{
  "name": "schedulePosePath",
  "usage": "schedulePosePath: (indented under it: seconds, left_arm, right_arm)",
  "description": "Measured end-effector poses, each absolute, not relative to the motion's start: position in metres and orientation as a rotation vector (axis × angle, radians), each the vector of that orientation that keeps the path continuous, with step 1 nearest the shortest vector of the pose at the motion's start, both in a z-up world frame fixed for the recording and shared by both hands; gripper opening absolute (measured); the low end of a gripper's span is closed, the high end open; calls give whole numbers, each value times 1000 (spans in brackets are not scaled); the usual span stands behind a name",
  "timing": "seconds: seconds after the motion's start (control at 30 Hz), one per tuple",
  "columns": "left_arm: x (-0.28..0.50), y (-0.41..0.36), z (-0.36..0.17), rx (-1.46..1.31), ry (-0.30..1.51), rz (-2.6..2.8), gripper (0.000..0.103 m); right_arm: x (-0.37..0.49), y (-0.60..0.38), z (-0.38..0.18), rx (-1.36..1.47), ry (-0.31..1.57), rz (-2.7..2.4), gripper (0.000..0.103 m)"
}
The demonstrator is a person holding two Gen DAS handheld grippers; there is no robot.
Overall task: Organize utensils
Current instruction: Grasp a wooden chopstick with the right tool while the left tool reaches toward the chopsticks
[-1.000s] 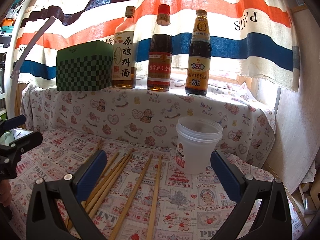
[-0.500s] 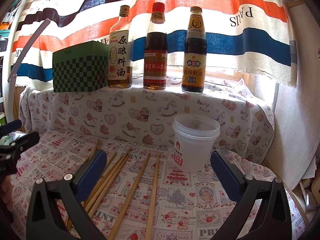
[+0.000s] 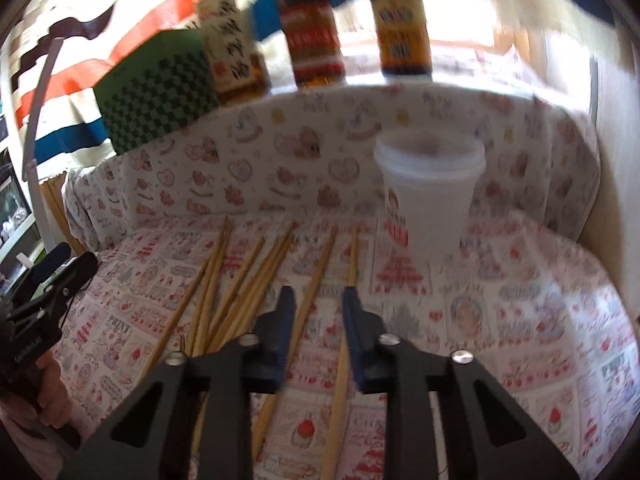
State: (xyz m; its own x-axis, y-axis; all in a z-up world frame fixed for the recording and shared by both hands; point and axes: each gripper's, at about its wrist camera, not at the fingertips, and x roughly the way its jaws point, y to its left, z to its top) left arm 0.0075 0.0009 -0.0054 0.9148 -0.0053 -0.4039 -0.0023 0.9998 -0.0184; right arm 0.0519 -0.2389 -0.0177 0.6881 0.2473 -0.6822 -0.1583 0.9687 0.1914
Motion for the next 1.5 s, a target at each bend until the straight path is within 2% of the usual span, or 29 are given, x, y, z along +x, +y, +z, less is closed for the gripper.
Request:
schedulePosePath:
  seconds: [0.53, 0.67, 0.73, 0.77, 0.83, 0.9, 1.03, 1.17, 1.27, 1.5]
  left_arm:
    - [6, -2, -5, -4, 415, 2, 92]
    - [18, -7, -12, -9, 526, -57, 91]
    - [22, -11, -17, 4, 588, -101, 74]
    - [24, -14, -20, 16, 618, -124, 69]
    - [25, -21, -26, 24, 669, -182, 51]
    - [25, -28, -32, 0, 717, -248, 46]
    - [26, -42, -43, 2, 812, -322, 30]
    - [31, -43, -54, -40, 895, -319, 22]
    - [33, -43, -55, -26, 908, -290, 10]
    - [28, -39, -51, 7, 870, -235, 7]
  right_arm:
    - [59, -227, -48, -18, 962, 152, 7]
    - [58, -226, -49, -52, 948, 126, 7]
    - [57, -229, -47, -24, 936, 126, 6]
    - [57, -230, -45, -7, 925, 126, 6]
    - [54, -235, -37, 29, 882, 121, 6]
    - [49, -239, -28, 49, 844, 114, 6]
    - [40, -244, -12, 78, 752, 126, 6]
    - [32, -236, -1, 46, 675, 133, 6]
    - [32, -227, -2, 16, 650, 134, 6]
    - [32, -228, -3, 14, 627, 137, 6]
